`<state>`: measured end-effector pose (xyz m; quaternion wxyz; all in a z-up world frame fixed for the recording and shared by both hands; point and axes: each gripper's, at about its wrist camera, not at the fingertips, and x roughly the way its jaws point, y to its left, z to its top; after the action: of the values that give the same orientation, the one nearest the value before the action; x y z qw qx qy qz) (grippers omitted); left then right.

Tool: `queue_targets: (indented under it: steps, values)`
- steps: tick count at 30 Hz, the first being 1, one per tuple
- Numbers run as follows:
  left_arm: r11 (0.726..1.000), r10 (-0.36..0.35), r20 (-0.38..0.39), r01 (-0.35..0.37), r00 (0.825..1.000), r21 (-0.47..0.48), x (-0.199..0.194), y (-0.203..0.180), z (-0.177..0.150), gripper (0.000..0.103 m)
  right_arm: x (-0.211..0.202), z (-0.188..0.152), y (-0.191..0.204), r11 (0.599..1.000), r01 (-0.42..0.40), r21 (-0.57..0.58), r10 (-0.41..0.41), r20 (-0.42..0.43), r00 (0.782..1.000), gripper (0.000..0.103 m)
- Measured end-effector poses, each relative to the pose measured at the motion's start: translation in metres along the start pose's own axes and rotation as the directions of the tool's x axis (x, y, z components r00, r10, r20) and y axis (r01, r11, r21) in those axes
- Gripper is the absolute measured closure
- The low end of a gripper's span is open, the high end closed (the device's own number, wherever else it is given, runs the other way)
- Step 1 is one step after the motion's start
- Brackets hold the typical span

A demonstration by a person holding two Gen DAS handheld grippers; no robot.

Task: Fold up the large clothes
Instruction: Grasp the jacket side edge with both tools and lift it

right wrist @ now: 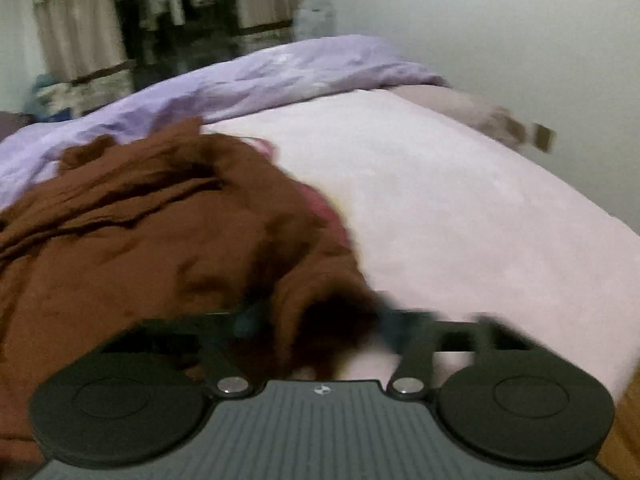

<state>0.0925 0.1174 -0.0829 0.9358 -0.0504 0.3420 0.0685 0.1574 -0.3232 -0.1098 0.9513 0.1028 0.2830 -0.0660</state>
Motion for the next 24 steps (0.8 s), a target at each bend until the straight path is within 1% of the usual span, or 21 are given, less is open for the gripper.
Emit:
queue_targets:
  steps: [1, 2, 3, 4, 6, 7, 9, 11, 13, 14, 15, 16, 17, 18, 19, 20, 21, 22, 23, 24]
  values:
    - [1.000, 0.016, 0.028, -0.017, 0.999, 0.021, -0.005, -0.004, 0.005, 0.085, -0.006, 0.001, 0.004, 0.999, -0.037, 0.021, 0.037, -0.005, 0.999, 0.089]
    - [0.999, 0.029, 0.053, -0.030, 0.998, 0.023, -0.009, -0.005, 0.009, 0.086, -0.014, 0.002, 0.007, 0.999, -0.019, 0.027, 0.019, 0.008, 1.000, 0.089]
    - [0.999, 0.028, 0.083, -0.030, 0.996, 0.022, -0.017, -0.004, 0.016, 0.086, -0.025, 0.004, 0.013, 1.000, 0.001, 0.012, -0.001, 0.028, 1.000, 0.089]
    - [0.999, 0.025, 0.110, -0.027, 0.994, 0.019, -0.027, -0.001, 0.021, 0.087, -0.039, 0.006, 0.019, 1.000, 0.003, -0.007, -0.003, 0.057, 0.998, 0.090]
    - [1.000, 0.024, 0.156, -0.024, 0.988, -0.003, -0.046, 0.010, 0.033, 0.087, -0.069, 0.011, 0.025, 1.000, -0.019, 0.002, 0.019, 0.098, 0.995, 0.090]
    - [1.000, 0.024, 0.154, -0.024, 0.988, -0.006, -0.051, 0.015, 0.038, 0.087, -0.083, 0.014, 0.026, 0.999, -0.035, 0.023, 0.032, 0.104, 0.994, 0.090]
    - [0.998, 0.034, 0.124, -0.028, 0.992, -0.047, -0.052, 0.029, 0.042, 0.087, -0.099, 0.014, 0.030, 0.999, -0.033, 0.039, 0.029, 0.102, 0.994, 0.090]
    - [0.997, 0.050, 0.068, -0.047, 0.996, -0.056, -0.040, 0.037, 0.035, 0.086, -0.103, 0.002, 0.033, 0.999, -0.010, 0.050, 0.007, 0.065, 0.998, 0.090]
    - [0.996, 0.035, -0.033, -0.038, 0.999, -0.083, -0.014, 0.044, 0.022, 0.084, -0.085, -0.012, 0.036, 0.999, 0.024, 0.043, -0.024, 0.005, 1.000, 0.090]
    - [0.994, 0.021, -0.071, -0.028, 0.997, -0.102, -0.003, 0.046, 0.015, 0.079, -0.072, -0.020, 0.037, 0.998, 0.044, 0.047, -0.043, -0.028, 0.999, 0.090]
    - [0.994, 0.027, -0.080, -0.035, 0.996, -0.108, 0.004, 0.045, 0.009, 0.068, -0.063, -0.027, 0.035, 0.997, 0.056, 0.061, -0.052, -0.061, 0.997, 0.089]
    - [0.993, 0.051, -0.061, -0.057, 0.997, -0.100, 0.004, 0.043, 0.007, 0.065, -0.056, -0.033, 0.031, 0.995, 0.058, 0.081, -0.053, -0.071, 0.996, 0.086]
    - [0.993, 0.071, -0.059, -0.076, 0.996, -0.089, 0.004, 0.040, 0.008, 0.049, -0.056, -0.036, 0.029, 0.994, 0.052, 0.096, -0.046, -0.056, 0.997, 0.084]
    - [0.994, 0.078, -0.064, -0.083, 0.995, -0.070, 0.005, 0.038, 0.009, 0.032, -0.057, -0.036, 0.027, 0.994, 0.047, 0.103, -0.042, -0.046, 0.998, 0.078]
    - [0.995, 0.082, -0.069, -0.086, 0.994, -0.059, 0.006, 0.035, 0.010, 0.020, -0.058, -0.034, 0.026, 0.994, 0.043, 0.103, -0.039, -0.039, 0.998, 0.067]
    - [0.994, 0.090, -0.077, -0.095, 0.993, -0.063, 0.008, 0.034, 0.011, 0.000, -0.060, -0.032, 0.025, 0.994, 0.036, 0.104, -0.033, -0.029, 0.999, 0.061]
    - [0.991, 0.099, -0.085, -0.106, 0.991, -0.079, 0.010, 0.037, 0.011, 0.000, -0.062, -0.030, 0.023, 0.993, 0.038, 0.108, -0.036, -0.021, 0.999, 0.047]
    - [0.990, 0.093, -0.091, -0.102, 0.991, -0.100, 0.013, 0.040, 0.012, 0.000, -0.064, -0.029, 0.021, 0.992, 0.042, 0.116, -0.041, -0.011, 0.999, 0.031]
    - [0.989, 0.074, -0.095, -0.085, 0.993, -0.119, 0.016, 0.040, 0.013, 0.000, -0.065, -0.028, 0.020, 0.990, 0.047, 0.130, -0.048, 0.001, 0.999, 0.026]
    - [0.988, 0.044, -0.101, -0.058, 0.994, -0.140, 0.018, 0.042, 0.012, 0.000, -0.070, -0.029, 0.018, 0.988, 0.052, 0.148, -0.055, 0.017, 0.998, 0.024]
